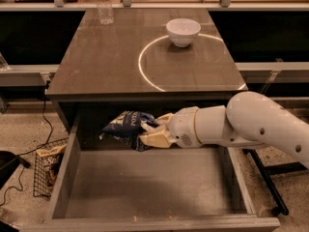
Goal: Pick blue chip bag
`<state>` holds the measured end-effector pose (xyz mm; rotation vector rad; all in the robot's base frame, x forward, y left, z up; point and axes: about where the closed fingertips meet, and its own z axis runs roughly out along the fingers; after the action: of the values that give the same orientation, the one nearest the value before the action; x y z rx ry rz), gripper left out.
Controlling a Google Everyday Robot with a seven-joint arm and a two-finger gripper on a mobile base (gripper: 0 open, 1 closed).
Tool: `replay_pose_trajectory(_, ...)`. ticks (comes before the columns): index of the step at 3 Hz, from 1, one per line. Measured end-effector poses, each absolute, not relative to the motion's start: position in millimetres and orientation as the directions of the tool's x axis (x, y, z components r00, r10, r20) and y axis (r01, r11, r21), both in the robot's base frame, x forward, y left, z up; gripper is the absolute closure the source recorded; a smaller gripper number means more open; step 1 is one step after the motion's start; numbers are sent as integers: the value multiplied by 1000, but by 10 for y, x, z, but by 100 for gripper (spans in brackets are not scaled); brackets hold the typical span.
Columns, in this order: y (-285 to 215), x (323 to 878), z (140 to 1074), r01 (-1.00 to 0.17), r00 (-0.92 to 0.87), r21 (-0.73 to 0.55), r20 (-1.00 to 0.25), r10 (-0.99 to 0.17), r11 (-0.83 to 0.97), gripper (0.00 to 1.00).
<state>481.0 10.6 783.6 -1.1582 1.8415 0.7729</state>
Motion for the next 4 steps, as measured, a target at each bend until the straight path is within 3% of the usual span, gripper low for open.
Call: replay_pose_trajectory(4, -34, 4453, 7237, -903, -344, 158, -823, -452, 399, 100)
